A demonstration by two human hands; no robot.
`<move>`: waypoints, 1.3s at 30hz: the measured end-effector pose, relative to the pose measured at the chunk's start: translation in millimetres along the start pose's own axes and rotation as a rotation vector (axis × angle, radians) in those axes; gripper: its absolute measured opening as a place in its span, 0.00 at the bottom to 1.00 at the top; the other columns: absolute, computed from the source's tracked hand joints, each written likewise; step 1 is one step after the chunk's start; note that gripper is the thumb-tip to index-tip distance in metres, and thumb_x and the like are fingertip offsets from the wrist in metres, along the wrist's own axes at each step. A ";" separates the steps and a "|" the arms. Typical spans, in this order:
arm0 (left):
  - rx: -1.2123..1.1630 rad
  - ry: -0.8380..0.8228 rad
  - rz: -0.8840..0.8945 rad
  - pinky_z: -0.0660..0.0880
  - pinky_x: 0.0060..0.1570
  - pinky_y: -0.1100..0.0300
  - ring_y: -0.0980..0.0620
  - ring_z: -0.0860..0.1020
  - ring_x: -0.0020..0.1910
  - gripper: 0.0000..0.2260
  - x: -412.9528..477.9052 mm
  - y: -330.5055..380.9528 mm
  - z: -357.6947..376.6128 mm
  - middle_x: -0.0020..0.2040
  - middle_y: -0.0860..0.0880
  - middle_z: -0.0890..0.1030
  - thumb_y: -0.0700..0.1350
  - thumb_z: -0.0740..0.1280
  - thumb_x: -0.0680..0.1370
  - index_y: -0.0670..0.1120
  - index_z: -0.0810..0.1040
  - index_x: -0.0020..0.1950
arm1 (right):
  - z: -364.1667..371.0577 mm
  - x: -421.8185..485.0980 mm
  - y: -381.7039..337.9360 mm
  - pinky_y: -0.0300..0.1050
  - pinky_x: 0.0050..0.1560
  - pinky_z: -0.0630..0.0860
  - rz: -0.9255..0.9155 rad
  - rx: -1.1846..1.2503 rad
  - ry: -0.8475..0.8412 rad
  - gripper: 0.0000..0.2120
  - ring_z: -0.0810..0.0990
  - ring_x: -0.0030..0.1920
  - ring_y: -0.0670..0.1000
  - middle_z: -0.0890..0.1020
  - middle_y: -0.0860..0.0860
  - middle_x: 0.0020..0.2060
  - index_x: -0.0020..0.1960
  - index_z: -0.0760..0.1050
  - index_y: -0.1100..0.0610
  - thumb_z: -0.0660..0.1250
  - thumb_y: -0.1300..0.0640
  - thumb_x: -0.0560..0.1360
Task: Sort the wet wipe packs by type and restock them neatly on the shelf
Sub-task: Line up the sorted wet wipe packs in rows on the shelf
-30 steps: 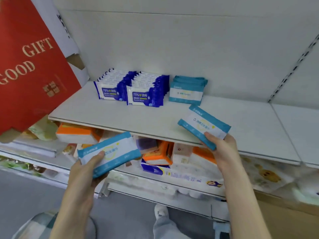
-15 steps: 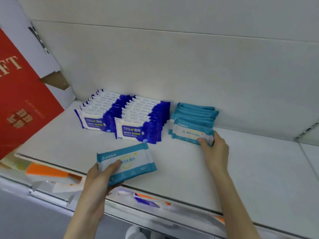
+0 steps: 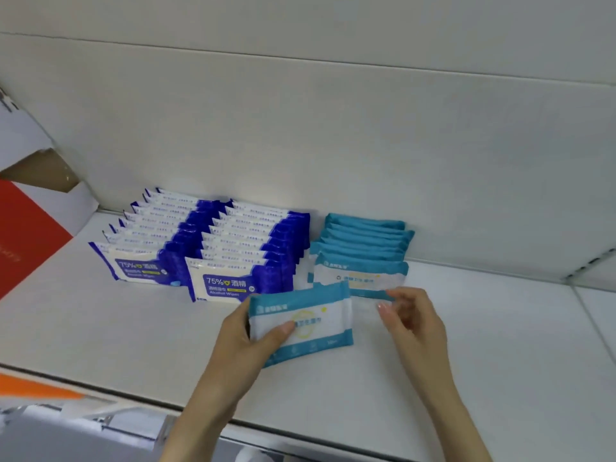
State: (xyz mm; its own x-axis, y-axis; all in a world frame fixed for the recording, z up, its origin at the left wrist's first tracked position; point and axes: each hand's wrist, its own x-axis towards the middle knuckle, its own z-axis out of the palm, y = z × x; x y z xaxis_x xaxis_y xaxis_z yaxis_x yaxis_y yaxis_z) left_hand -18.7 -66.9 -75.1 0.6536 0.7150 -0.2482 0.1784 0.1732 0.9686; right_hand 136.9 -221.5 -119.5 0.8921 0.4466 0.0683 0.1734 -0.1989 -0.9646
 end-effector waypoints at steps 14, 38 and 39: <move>1.284 -0.095 0.912 0.65 0.67 0.52 0.46 0.73 0.64 0.32 76.2 28.5 45.6 0.63 0.46 0.77 0.50 0.79 0.64 0.46 0.74 0.66 | 4.5 29.4 9.6 0.41 0.40 0.69 -0.035 -0.438 0.031 0.13 0.75 0.42 0.48 0.76 0.40 0.37 0.46 0.73 0.47 0.76 0.51 0.68; 0.983 -0.175 0.784 0.58 0.69 0.56 0.51 0.68 0.67 0.23 -94.1 -80.1 2.5 0.67 0.48 0.75 0.57 0.59 0.76 0.49 0.71 0.68 | -44.9 -161.4 16.4 0.50 0.62 0.68 -0.031 -0.647 0.165 0.22 0.73 0.61 0.53 0.77 0.49 0.59 0.63 0.75 0.51 0.66 0.42 0.73; 0.969 -0.197 0.773 0.61 0.67 0.55 0.50 0.70 0.66 0.23 -109.4 -88.8 -1.6 0.66 0.49 0.76 0.57 0.60 0.76 0.50 0.71 0.68 | -47.9 -182.4 16.7 0.50 0.61 0.68 -0.035 -0.680 0.164 0.24 0.74 0.61 0.53 0.78 0.49 0.59 0.63 0.75 0.51 0.63 0.40 0.72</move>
State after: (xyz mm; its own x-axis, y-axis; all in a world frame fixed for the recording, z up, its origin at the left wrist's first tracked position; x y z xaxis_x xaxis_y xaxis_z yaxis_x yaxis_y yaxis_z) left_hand -107.3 -159.5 -134.0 0.9120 0.2793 0.3003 0.1117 -0.8738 0.4733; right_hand -2.9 -348.1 -135.9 0.9234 0.3362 0.1853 0.3780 -0.7127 -0.5909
